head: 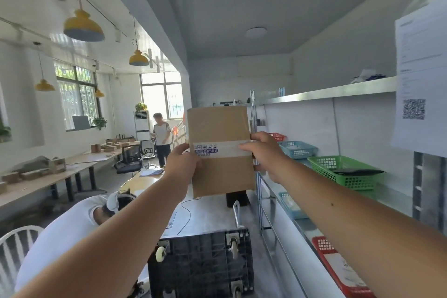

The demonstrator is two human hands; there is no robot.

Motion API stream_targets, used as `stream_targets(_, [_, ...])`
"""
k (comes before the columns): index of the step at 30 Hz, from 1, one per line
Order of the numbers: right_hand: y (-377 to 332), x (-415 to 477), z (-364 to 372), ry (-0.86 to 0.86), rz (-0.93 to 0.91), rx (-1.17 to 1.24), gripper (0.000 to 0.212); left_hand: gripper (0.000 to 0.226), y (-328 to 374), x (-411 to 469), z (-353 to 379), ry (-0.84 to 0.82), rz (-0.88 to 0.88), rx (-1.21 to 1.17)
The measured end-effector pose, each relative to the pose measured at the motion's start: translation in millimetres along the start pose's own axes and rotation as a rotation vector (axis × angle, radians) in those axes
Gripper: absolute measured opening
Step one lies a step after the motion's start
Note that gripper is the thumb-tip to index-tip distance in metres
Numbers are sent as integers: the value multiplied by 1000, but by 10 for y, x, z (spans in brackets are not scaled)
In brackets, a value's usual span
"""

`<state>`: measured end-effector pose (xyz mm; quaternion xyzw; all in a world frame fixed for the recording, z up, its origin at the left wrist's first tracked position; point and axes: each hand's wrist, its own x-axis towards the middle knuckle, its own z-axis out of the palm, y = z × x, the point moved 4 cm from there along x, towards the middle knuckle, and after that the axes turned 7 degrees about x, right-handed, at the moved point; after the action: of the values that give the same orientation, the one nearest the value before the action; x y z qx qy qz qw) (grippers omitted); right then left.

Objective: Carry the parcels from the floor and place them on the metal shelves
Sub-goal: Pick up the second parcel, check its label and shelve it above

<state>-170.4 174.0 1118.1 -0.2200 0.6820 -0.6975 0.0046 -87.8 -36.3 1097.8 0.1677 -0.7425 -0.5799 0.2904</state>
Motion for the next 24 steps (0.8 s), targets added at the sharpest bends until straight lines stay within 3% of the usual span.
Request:
stream_targets(5, [12,25,-25,14,10,59,10,78,32,3,28,-6,-31,-25])
stream_targets(9, [38,-20,-16,8,45,113,18,27,38,-38,70,-6,-58,-126])
stream_targets(13, [30,-15,-20,1,74,112,30,73,-108,30,146,-21,-89,-203])
stream_targets(16, [11,-39,-13,-1,93,106,35,81,-258,216,142,34,-114,-207])
stream_targets(20, [80,28,-40,10,127,90,75,73,-218,185,92,143,-127,-201])
stream_targets(24, [308,257,-116,52,152,40,136,46,-40,-33,64,213,-157,-191])
